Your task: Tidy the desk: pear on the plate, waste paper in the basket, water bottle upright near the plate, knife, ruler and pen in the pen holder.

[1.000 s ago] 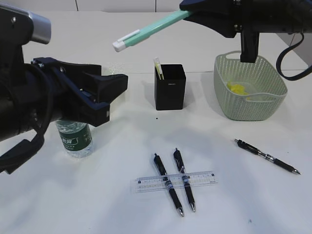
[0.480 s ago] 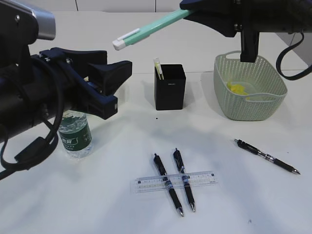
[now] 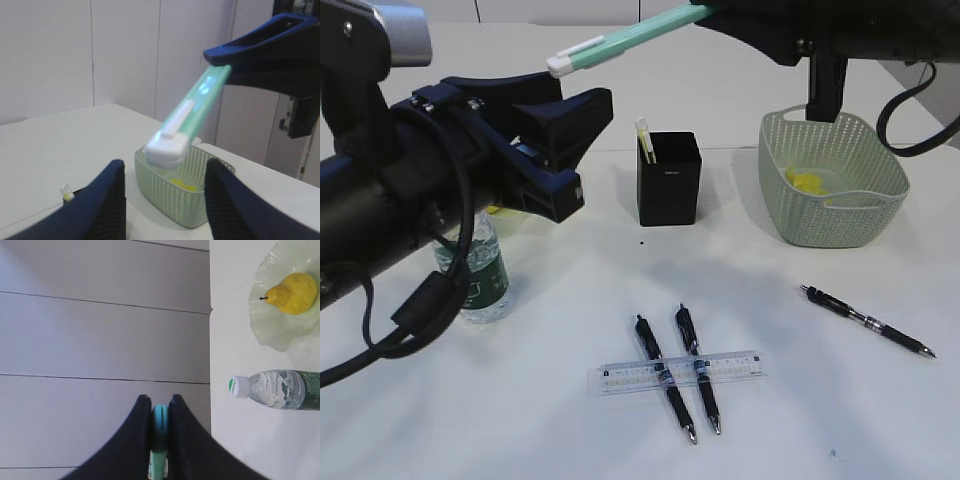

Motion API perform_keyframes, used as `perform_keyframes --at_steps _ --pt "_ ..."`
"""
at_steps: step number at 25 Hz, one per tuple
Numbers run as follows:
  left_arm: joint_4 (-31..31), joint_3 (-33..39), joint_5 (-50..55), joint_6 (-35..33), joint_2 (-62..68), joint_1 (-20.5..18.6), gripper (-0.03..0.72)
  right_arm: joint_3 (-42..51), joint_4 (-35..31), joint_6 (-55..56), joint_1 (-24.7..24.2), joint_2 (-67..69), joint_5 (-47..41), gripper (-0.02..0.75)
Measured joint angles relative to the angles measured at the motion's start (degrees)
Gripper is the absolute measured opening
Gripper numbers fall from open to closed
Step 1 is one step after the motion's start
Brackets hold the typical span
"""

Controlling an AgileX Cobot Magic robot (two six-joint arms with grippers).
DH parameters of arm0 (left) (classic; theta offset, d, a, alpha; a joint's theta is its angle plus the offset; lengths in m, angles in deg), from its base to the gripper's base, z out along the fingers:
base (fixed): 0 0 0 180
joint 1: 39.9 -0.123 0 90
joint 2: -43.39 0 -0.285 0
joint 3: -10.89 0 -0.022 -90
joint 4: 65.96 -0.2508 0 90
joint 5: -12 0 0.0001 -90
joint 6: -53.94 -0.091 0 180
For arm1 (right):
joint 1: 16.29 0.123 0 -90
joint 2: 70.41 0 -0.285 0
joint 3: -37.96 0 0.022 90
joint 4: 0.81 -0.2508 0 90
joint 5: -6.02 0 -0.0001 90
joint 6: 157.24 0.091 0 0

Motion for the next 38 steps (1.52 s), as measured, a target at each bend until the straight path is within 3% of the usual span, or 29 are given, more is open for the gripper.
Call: perform_keyframes --at_steps 5,22,38 --pt "-3.54 0.0 -4.35 4.32 2.28 0.0 0.358 0.0 -1.16 -1.84 0.0 1.38 -1.72 0.052" --pt "-5.11 0.04 -17.98 11.83 5.21 0.0 0.358 0.0 -1.31 -2.68 0.0 1.6 -4.12 0.052" --pt "-5.39 0.04 -18.43 13.7 7.26 0.0 0.356 0.0 -1.31 -2.68 0.0 1.6 -5.6 0.051"
